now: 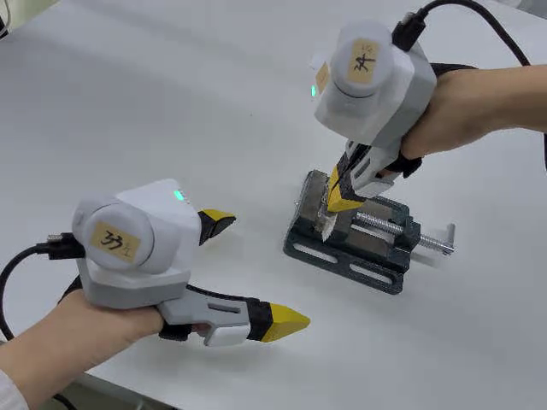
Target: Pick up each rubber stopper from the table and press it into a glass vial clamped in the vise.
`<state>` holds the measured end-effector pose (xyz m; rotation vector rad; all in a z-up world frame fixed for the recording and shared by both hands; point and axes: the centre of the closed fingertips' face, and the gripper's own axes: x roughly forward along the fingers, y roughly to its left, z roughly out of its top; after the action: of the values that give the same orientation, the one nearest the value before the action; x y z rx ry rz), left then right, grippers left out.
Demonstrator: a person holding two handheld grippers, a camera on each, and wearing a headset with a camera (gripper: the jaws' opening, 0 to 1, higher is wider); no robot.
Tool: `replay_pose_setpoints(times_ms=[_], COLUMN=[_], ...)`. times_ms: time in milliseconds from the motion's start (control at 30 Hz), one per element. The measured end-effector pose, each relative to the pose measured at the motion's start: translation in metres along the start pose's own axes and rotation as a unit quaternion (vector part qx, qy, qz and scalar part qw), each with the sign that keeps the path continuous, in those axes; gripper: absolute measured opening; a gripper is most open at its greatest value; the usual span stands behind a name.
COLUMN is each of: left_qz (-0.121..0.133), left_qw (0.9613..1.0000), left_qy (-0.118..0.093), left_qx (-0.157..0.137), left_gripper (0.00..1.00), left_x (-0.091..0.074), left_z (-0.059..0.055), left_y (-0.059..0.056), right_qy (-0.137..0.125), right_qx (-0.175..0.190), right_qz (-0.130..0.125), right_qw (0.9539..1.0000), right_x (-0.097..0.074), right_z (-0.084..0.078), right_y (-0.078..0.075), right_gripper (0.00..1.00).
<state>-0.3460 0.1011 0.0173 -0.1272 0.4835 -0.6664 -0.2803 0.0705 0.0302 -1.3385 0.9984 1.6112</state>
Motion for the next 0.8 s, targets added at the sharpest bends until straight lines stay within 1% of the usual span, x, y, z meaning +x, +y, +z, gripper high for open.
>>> replay_pose_setpoints(times_ms=[67,133,233,300,333,367,500,567,600,633,667,700,767,800], left_qz=[-0.001,-0.001,-0.001,-0.001,-0.001,-0.003,-0.003,-0.003,-0.004,-0.002,-0.002,-0.002,0.0,0.001], left_qw=[1.0,1.0,1.0,1.0,1.0,1.0,1.0,1.0,1.0,0.9999,0.9999,0.9999,0.9998,0.9998], left_qy=[0.003,0.001,-0.001,-0.001,-0.002,-0.001,0.0,0.0,0.0,0.001,0.002,0.003,0.003,0.003], left_qx=[0.0,0.001,0.001,0.003,0.003,0.003,0.007,0.009,0.009,0.013,0.014,0.015,0.018,0.021], left_gripper=[0.91,0.91,0.91,0.91,0.91,0.91,0.91,0.91,0.91,0.91,0.91,0.91,0.91,0.91], left_x=[0.001,0.002,0.002,0.003,0.003,0.003,0.003,0.002,0.002,0.001,0.001,0.0,0.0,-0.001], left_z=[-0.001,0.001,0.002,0.004,0.004,0.005,0.006,0.008,0.009,0.009,0.01,0.012,0.014,0.015], left_y=[0.0,0.0,0.0,-0.001,-0.001,-0.003,-0.004,-0.006,-0.007,-0.007,-0.008,-0.01,-0.009,-0.008], right_qy=[0.008,0.014,0.015,0.006,0.002,-0.003,-0.008,-0.012,-0.017,-0.022,-0.031,-0.038,-0.039,-0.039], right_qx=[-0.005,0.001,0.003,0.019,0.016,0.022,0.028,0.021,0.03,0.027,0.043,0.022,0.035,0.027], right_qz=[0.003,0.003,0.005,0.007,0.006,0.004,-0.001,-0.007,-0.008,-0.009,-0.01,-0.012,-0.014,-0.016], right_qw=[1.0,0.9999,0.9999,0.9998,0.9999,0.9997,0.9996,0.9997,0.9994,0.9993,0.9985,0.999,0.9985,0.9988], right_x=[0.0,0.0,0.0,0.0,0.0,0.0,0.0,0.0,0.0,0.0,0.0,-0.001,-0.001,-0.001], right_z=[0.0,0.0,-0.001,-0.003,-0.004,-0.004,-0.003,-0.004,-0.005,-0.006,-0.005,-0.005,-0.006,-0.005], right_y=[0.0,0.0,-0.001,-0.002,-0.002,-0.001,-0.001,0.0,0.001,0.0,-0.001,0.0,0.001,0.002], right_gripper=[0.0,0.0,0.0,0.0,0.0,0.0,0.0,0.0,0.0,0.0,0.0,0.0,0.0,0.0])
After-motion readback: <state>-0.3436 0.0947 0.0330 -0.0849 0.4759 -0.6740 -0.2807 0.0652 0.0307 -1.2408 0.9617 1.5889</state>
